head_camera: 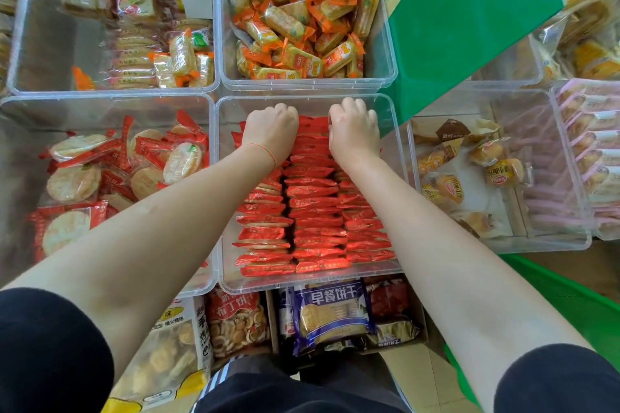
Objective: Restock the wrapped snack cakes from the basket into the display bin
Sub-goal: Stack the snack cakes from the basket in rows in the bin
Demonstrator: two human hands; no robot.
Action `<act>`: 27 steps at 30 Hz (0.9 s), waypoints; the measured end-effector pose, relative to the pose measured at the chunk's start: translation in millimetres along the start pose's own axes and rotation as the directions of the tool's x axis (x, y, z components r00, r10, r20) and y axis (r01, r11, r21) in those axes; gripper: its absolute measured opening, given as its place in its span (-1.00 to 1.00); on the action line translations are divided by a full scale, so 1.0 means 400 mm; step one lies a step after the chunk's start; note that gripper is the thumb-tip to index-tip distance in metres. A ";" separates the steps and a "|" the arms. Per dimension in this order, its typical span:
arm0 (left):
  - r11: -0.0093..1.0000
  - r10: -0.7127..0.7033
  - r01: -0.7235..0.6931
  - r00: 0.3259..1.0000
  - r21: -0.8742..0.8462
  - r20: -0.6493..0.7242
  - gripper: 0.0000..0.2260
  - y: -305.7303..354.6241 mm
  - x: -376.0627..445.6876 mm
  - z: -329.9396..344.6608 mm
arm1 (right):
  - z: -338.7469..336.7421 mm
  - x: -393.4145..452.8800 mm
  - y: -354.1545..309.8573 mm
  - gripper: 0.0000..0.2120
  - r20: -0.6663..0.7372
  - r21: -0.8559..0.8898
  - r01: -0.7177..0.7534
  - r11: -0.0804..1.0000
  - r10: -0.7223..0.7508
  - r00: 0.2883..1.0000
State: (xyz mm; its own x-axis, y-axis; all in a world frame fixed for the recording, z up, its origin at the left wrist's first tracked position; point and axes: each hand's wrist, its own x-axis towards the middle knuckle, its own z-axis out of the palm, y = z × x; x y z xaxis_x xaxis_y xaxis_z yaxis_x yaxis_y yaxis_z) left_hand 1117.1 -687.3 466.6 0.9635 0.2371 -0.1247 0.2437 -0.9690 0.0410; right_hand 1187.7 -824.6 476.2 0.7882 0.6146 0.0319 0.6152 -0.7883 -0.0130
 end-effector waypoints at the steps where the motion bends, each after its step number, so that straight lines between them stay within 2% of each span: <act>1: 1.000 -0.003 0.003 1.000 -0.018 -0.011 -0.88 -0.001 0.001 0.001 | -0.002 -0.013 -0.006 -0.89 -0.040 0.028 -0.007 1.000 0.008 0.999; 3: 0.998 -0.017 0.015 1.000 -0.065 -0.026 -0.88 -0.005 0.002 0.001 | 0.002 -0.044 -0.029 -0.88 -0.105 0.115 0.033 0.993 -0.021 0.994; 4: 0.995 -0.032 0.029 0.999 -0.098 -0.030 -0.86 -0.007 0.000 0.001 | 0.008 -0.061 -0.043 -0.81 -0.098 0.176 0.075 0.982 -0.058 0.994; 6: 0.980 -0.086 0.072 0.994 -0.187 -0.067 -0.84 -0.010 -0.014 0.004 | 0.026 -0.092 -0.070 -0.54 0.079 0.294 0.085 0.952 -0.113 0.990; 7: 0.970 -0.115 0.090 0.989 -0.228 -0.098 -0.83 -0.010 -0.027 0.005 | 0.040 -0.104 -0.078 -0.43 0.181 0.301 0.066 0.951 -0.125 0.975; 9: 0.954 -0.146 0.091 0.973 -0.284 -0.179 -0.81 -0.009 -0.064 0.010 | 0.074 -0.114 -0.087 -0.34 0.260 0.226 0.063 0.972 -0.123 0.958; 11: 0.947 -0.161 0.089 0.963 -0.310 -0.216 -0.75 -0.004 -0.107 0.023 | 0.093 -0.115 -0.092 -0.33 0.264 0.169 0.068 0.983 -0.112 0.958; 12: 0.947 -0.165 0.104 0.970 -0.305 -0.179 -0.69 0.000 -0.127 0.032 | 0.096 -0.115 -0.094 -0.34 0.265 0.146 0.066 0.987 -0.103 0.959; 16: 0.961 -0.153 0.177 0.980 -0.213 0.124 -0.48 0.005 -0.169 0.069 | 0.087 -0.117 -0.099 -0.36 0.292 0.040 0.072 0.997 -0.080 0.953; 19: 0.961 -0.127 0.173 0.969 -0.217 0.210 -0.46 -0.002 -0.151 0.053 | 0.056 -0.108 -0.091 -0.38 0.338 0.082 0.088 0.993 -0.111 0.935; 20: 0.960 -0.119 0.166 0.971 -0.224 0.209 -0.46 -0.007 -0.147 0.041 | 0.042 -0.107 -0.082 -0.39 0.338 0.120 0.089 0.989 -0.125 0.933; 22: 0.963 -0.120 0.144 0.986 -0.229 0.115 -0.51 -0.019 -0.159 0.015 | 0.015 -0.123 -0.050 -0.43 0.267 0.177 0.058 0.982 -0.105 0.958; 24: 0.962 -0.148 0.145 0.989 -0.232 0.007 -0.52 -0.017 -0.198 -0.001 | 0.000 -0.164 -0.002 -0.45 0.214 0.184 -0.057 0.981 0.017 0.977; 25: 0.958 -0.160 0.155 0.987 -0.240 -0.002 -0.50 -0.007 -0.223 -0.004 | -0.002 -0.191 0.021 -0.45 0.233 0.179 -0.127 0.976 0.084 0.969; 27: 0.947 -0.184 0.200 0.979 -0.252 0.087 -0.48 0.025 -0.268 0.001 | 0.001 -0.247 0.049 -0.45 0.335 0.152 -0.193 0.969 0.133 0.933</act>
State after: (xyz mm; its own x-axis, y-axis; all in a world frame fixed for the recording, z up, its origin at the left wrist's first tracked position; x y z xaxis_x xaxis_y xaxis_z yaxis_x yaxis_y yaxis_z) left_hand 1016.4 -722.2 480.0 0.8887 0.4044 -0.2162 0.4519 -0.8523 0.2635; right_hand 1121.9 -900.6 472.5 0.8231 0.4782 -0.3063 0.4466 -0.8782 -0.1712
